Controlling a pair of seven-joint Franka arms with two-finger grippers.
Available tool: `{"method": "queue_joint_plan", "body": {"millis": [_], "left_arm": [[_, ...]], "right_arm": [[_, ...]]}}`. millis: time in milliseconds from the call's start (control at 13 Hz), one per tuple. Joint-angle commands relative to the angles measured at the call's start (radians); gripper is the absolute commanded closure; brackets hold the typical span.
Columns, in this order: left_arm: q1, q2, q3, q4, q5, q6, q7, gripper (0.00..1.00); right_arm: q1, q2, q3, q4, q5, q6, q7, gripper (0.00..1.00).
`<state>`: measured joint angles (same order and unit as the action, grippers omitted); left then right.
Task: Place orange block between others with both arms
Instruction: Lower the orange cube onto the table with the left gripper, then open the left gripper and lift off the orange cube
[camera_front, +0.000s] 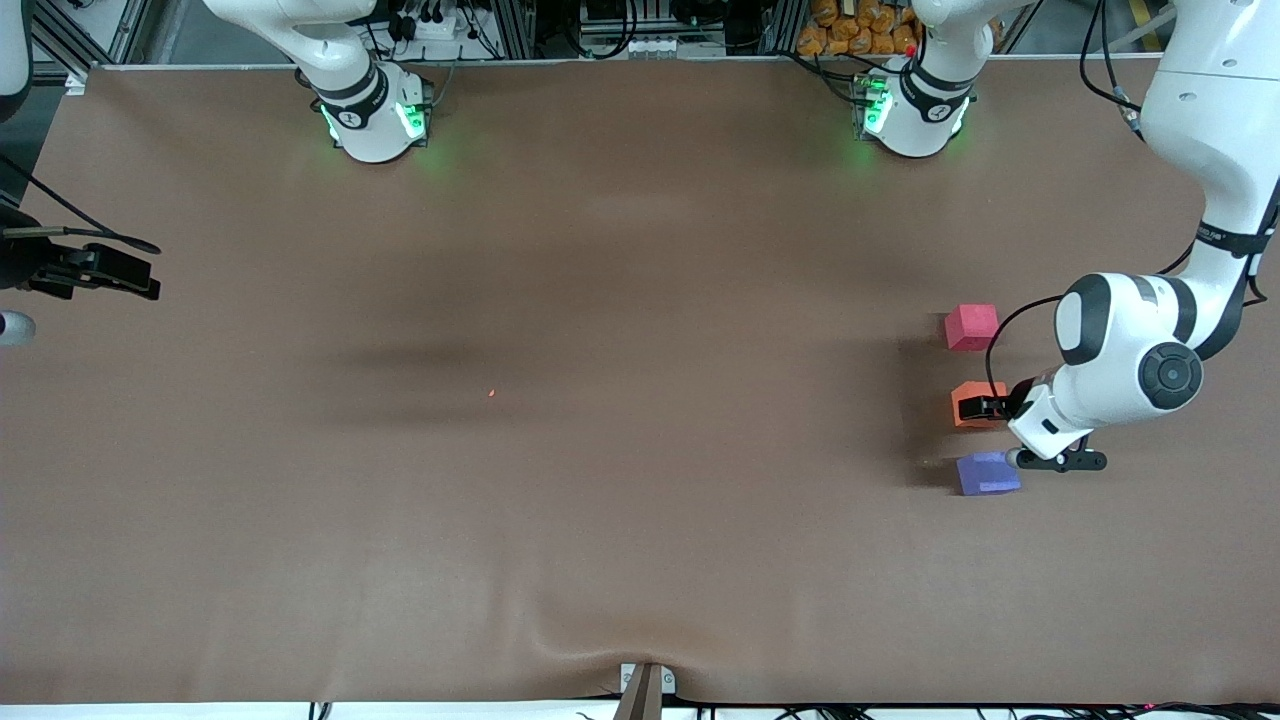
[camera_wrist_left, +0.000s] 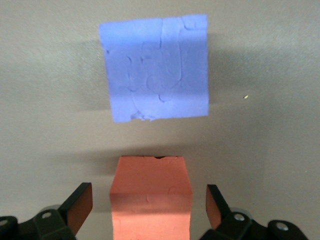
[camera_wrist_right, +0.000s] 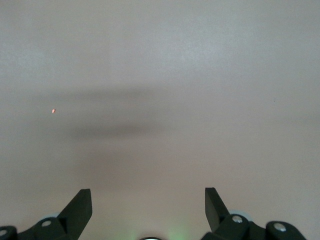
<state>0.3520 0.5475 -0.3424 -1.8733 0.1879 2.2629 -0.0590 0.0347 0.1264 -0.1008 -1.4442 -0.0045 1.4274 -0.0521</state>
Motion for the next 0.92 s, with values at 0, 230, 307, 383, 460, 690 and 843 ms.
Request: {"method": "queue_joint_plan", "body": {"millis": [0,230,307,383,460,690,843], "left_arm": [[0.005,-0.023,-0.004,0.019,0.018,-0.054,0.01,0.0],[0.007,-0.026,-0.019,0.054,0.011,-0.1,0.008,0.0],[0.007,-0.032,-0.02,0.062,0.011,-0.114,0.008,0.0],[0.007,-0.035,-0.021,0.066,0.01,-0.124,0.008,0.0],[0.007,-0.038,-0.021,0.075,0.007,-0.129,0.008,0.0],[0.007,-0.044,-0.029,0.112,0.007,-0.184,0.008,0.0],[0.007,-0.044,-0.035,0.157,0.007,-0.241,0.008,0.0]], "right_arm": [[-0.015,-0.025,0.023,0.046,-0.017,-0.089,0.006,0.0],[-0.01,-0.03,0.024,0.068,-0.017,-0.114,0.005,0.0],[-0.01,-0.04,0.024,0.068,-0.017,-0.117,0.005,0.0],[-0.01,-0.044,0.024,0.07,-0.017,-0.13,0.005,0.0],[-0.01,-0.047,0.024,0.079,-0.017,-0.146,0.005,0.0],[-0.01,-0.045,0.021,0.085,-0.017,-0.156,0.003,0.0],[-0.01,-0.036,0.02,0.074,-0.017,-0.124,-0.006,0.0]]}}
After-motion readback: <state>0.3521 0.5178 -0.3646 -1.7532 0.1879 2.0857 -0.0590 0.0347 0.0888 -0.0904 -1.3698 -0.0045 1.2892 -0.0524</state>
